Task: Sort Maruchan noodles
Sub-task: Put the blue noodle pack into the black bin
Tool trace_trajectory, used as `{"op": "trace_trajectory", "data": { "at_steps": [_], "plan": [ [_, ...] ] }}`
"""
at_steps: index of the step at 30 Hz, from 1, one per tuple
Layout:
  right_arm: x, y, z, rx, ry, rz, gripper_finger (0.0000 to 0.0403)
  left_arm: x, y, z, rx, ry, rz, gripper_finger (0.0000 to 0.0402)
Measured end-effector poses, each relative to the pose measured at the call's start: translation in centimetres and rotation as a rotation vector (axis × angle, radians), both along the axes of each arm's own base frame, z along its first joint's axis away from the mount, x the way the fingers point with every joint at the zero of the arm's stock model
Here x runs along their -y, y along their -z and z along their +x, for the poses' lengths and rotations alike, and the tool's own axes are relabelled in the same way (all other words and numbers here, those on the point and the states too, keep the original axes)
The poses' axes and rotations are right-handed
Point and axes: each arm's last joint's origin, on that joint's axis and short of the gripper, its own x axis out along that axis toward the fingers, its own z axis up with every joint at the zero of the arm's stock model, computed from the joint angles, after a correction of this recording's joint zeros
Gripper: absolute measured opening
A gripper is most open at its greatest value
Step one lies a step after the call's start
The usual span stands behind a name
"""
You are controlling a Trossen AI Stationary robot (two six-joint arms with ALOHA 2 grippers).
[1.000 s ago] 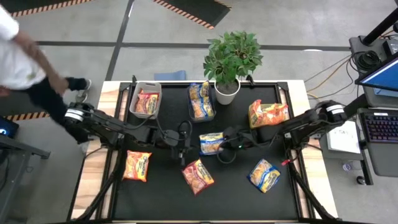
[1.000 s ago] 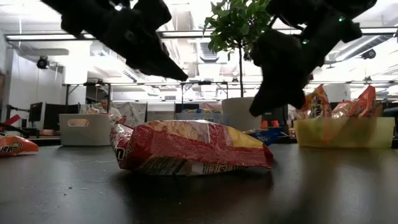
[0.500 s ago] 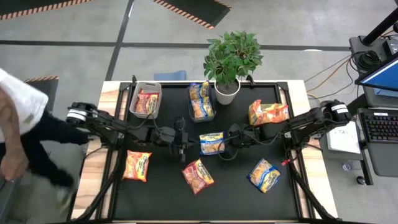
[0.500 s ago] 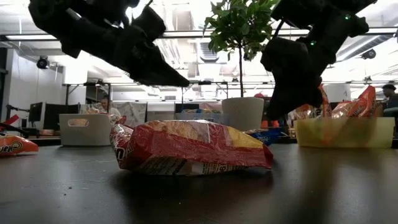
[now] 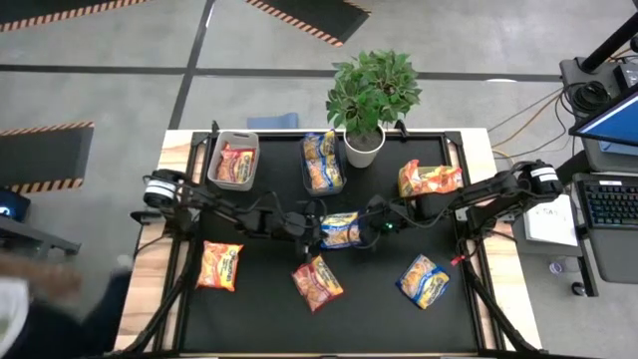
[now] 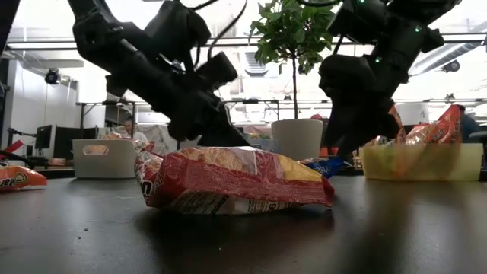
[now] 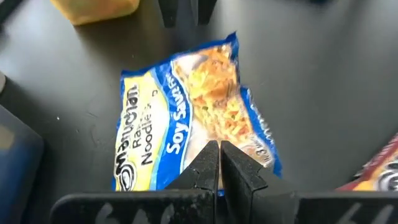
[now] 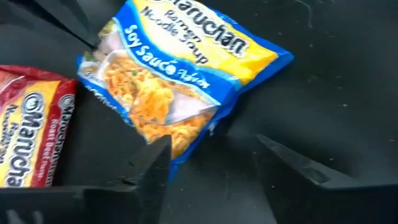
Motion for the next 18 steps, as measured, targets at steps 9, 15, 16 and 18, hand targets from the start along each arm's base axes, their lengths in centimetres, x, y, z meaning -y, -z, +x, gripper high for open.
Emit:
{"op": "trace_trajectory", "data": {
  "at_steps": [9, 15, 16, 18],
  "plan": [
    [0.9, 1.4, -0.4, 0.097, 0.086, 0.035, 0.0281, -0.4, 1.9, -0.3, -0.107, -0.011, 0.01, 0.0],
    [1.0, 1.8, -0.4, 0.176, 0.105, 0.059, 0.0297, -0.7, 2.2, -0.5, -0.137, -0.022, 0.007, 0.0],
    [1.0, 1.7, -0.3, 0.195, 0.105, 0.061, 0.0299, -0.7, 2.2, -0.5, -0.137, -0.023, 0.006, 0.0],
    [1.0, 1.7, -0.2, 0.224, 0.104, 0.065, 0.0299, -0.8, 2.2, -0.5, -0.137, -0.025, 0.005, 0.0]
  ]
}}
